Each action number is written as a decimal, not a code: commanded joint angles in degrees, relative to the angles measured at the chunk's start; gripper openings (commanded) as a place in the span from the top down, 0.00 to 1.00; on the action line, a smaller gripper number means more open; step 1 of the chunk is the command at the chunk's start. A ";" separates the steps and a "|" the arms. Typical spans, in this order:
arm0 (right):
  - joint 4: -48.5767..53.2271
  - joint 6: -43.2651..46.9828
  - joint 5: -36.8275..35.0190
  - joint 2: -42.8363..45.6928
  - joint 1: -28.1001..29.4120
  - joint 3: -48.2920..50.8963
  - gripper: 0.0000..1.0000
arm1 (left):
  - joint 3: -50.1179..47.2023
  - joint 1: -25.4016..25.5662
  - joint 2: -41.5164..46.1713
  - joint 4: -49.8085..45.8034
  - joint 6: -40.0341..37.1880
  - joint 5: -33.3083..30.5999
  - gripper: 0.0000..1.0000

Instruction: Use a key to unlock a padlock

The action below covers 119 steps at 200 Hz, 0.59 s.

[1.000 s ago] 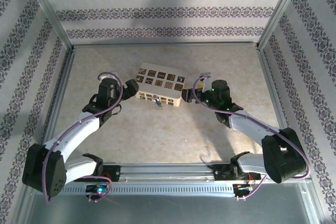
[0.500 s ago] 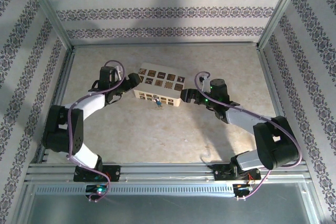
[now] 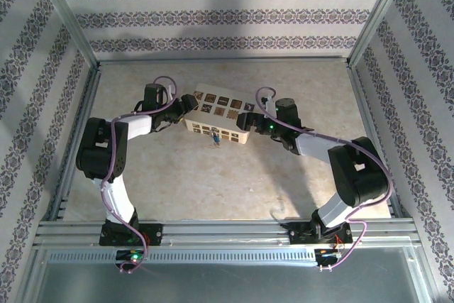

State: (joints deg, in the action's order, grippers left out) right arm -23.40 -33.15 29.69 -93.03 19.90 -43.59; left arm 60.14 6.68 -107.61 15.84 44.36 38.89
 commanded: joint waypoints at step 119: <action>-3.92 -1.22 -0.33 -2.11 2.42 -1.41 0.02 | -8.25 0.36 23.27 -19.95 -13.95 -10.89 0.23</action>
State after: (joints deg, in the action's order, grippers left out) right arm -25.50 -34.41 29.41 -95.04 21.65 -44.86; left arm 56.40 6.63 -90.52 2.02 33.32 29.89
